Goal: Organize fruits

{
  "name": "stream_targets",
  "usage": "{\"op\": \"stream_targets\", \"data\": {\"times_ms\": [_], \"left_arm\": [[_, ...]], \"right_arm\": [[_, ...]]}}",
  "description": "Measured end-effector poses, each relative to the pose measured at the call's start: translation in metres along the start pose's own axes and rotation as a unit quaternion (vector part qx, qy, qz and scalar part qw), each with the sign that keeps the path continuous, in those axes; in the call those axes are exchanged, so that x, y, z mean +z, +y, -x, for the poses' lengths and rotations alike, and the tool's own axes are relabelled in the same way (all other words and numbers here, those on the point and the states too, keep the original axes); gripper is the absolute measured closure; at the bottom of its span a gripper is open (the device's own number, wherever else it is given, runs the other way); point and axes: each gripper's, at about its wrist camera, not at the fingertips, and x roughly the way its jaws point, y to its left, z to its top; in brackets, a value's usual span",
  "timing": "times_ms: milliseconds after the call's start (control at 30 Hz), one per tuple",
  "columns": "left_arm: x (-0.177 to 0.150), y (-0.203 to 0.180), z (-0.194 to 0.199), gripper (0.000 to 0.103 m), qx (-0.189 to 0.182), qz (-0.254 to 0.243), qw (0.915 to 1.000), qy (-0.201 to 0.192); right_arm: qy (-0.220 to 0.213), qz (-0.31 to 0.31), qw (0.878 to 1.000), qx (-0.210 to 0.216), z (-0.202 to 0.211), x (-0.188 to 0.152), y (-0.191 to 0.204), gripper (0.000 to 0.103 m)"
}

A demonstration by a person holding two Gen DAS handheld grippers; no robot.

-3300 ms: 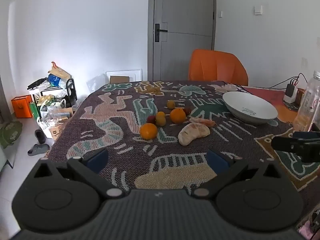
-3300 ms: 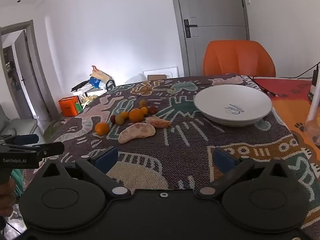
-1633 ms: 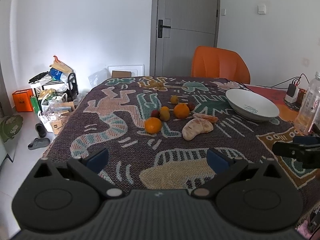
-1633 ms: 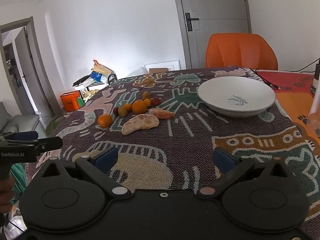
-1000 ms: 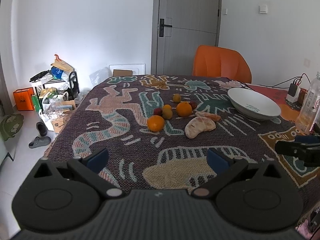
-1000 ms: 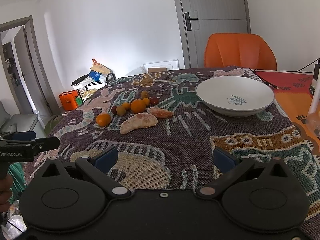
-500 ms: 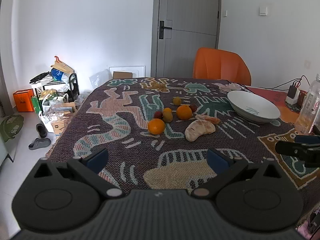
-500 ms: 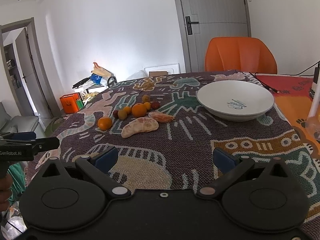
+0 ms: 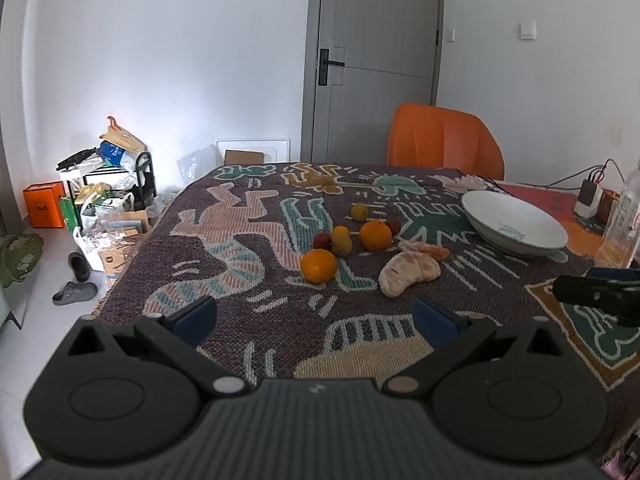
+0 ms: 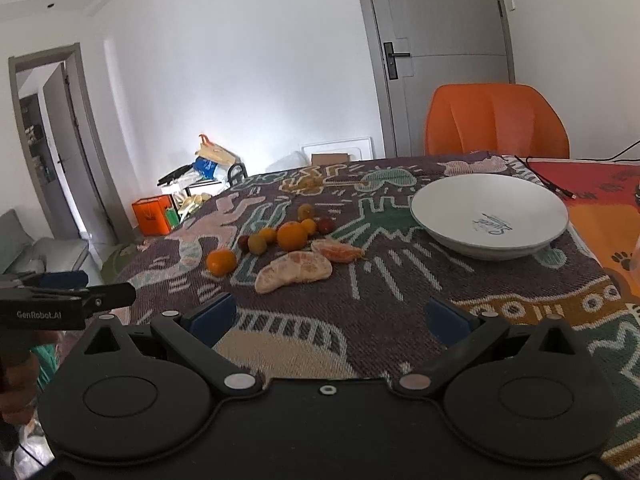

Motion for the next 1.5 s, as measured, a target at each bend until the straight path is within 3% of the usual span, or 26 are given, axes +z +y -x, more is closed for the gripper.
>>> {"op": "stream_targets", "data": {"times_ms": [300, 933, 1500], "left_arm": [[0.001, 0.011, -0.019, 0.002, -0.010, 0.023, 0.9997, -0.002], [0.007, 0.027, -0.067, 0.002, 0.037, 0.034, 0.9983, 0.028], [0.006, 0.042, -0.099, 0.002, 0.024, 0.060, 0.9967, 0.048]], "right_arm": [[0.018, 0.011, 1.000, 0.011, -0.031, 0.006, 0.006, 0.000], [0.074, 0.076, 0.993, 0.045, -0.104, 0.013, 0.025, 0.000], [0.092, 0.112, 0.988, 0.052, -0.152, 0.016, 0.033, 0.000]]}}
